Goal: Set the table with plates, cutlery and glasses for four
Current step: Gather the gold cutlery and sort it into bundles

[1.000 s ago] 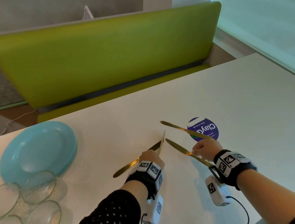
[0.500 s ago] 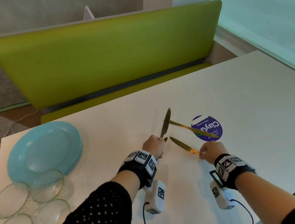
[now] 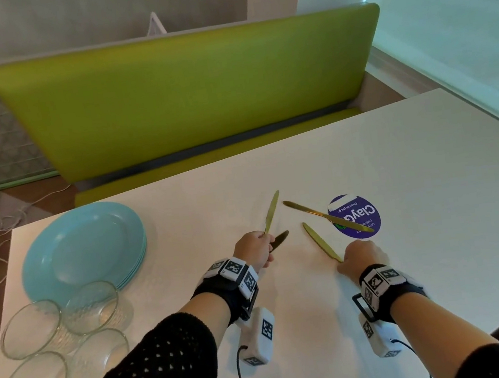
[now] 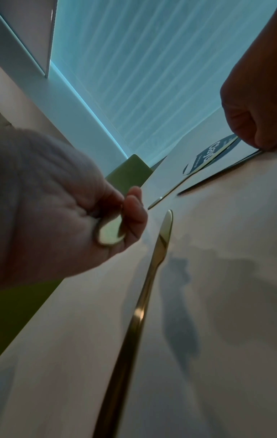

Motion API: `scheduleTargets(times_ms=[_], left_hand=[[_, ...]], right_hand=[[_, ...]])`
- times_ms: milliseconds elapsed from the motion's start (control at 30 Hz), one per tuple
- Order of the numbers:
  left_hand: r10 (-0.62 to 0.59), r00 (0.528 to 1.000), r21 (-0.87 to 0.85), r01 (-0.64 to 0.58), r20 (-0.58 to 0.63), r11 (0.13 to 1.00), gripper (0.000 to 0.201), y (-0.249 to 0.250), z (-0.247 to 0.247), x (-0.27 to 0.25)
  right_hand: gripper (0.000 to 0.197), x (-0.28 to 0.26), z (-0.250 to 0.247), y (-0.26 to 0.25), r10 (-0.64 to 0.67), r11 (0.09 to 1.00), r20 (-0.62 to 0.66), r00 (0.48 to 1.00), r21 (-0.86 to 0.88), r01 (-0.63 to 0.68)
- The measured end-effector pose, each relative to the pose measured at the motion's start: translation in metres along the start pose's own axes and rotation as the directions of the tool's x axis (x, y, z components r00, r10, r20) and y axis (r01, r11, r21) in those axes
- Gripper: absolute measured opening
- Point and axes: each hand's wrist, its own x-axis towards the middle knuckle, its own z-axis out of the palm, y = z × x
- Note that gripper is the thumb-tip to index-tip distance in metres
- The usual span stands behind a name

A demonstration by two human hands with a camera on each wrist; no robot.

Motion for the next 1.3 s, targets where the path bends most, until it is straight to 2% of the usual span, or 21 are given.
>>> scheduleTargets(times_ms=[167, 267, 367, 467, 533, 600, 733, 800, 900, 1033, 1300], left_hand=[[-0.015, 1.0, -0.08, 0.016, 0.009, 0.997, 0.023, -0.001, 0.0, -0.003], [-0.027, 0.999, -0.135, 0.031, 0.026, 0.99, 0.022, -0.003, 0.001, -0.002], [-0.046, 0.998, -0.177, 0.054, 0.045, 0.983, 0.02, 0.0, 0.003, -0.004], [-0.056, 0.997, -0.197, 0.066, 0.057, 0.978, 0.018, 0.003, 0.004, -0.005], [-0.05, 0.995, -0.173, 0.064, 0.081, 0.983, 0.017, 0.004, 0.003, -0.007], [-0.028, 0.995, -0.118, 0.038, 0.092, 0.992, 0.019, 0.005, 0.001, -0.01], [0.017, 0.998, 0.036, -0.019, 0.058, 0.999, 0.025, 0.005, -0.003, -0.009], [0.019, 0.997, 0.024, -0.02, 0.075, 0.999, 0.023, 0.004, -0.005, -0.011], [0.017, 0.992, -0.032, -0.013, 0.128, 0.999, 0.024, 0.001, -0.007, -0.014], [0.009, 0.991, -0.128, 0.008, 0.134, 0.992, 0.023, -0.001, -0.012, -0.018], [-0.069, 0.994, -0.167, 0.083, 0.09, 0.982, 0.022, -0.005, -0.037, -0.016]], right_hand=[[0.02, -0.01, 0.001, -0.004, -0.005, 1.0, -0.02, 1.0, -0.017, 0.004], [0.02, -0.013, -0.006, -0.009, -0.011, 0.997, 0.005, 1.0, 0.079, 0.01], [0.023, -0.015, -0.019, -0.025, -0.106, 0.968, 0.043, 0.993, 0.233, 0.093], [0.019, -0.019, -0.032, -0.048, -0.188, 0.862, 0.085, 0.979, 0.492, 0.123], [0.016, -0.023, -0.04, -0.064, -0.222, 0.735, 0.159, 0.962, 0.675, 0.058], [0.017, -0.024, -0.042, -0.075, -0.259, 0.642, 0.193, 0.947, 0.766, 0.019], [0.021, -0.026, -0.044, -0.088, -0.272, 0.585, 0.261, 0.926, 0.809, -0.056], [0.025, -0.028, -0.044, -0.092, -0.272, 0.577, 0.293, 0.917, 0.812, -0.088], [0.027, -0.031, -0.042, -0.098, -0.27, 0.565, 0.262, 0.927, 0.822, -0.068], [0.036, -0.038, -0.047, -0.109, -0.309, 0.586, 0.317, 0.897, 0.806, -0.083], [0.011, -0.045, -0.039, -0.12, -0.368, 0.474, 0.244, 0.897, 0.879, -0.045]])
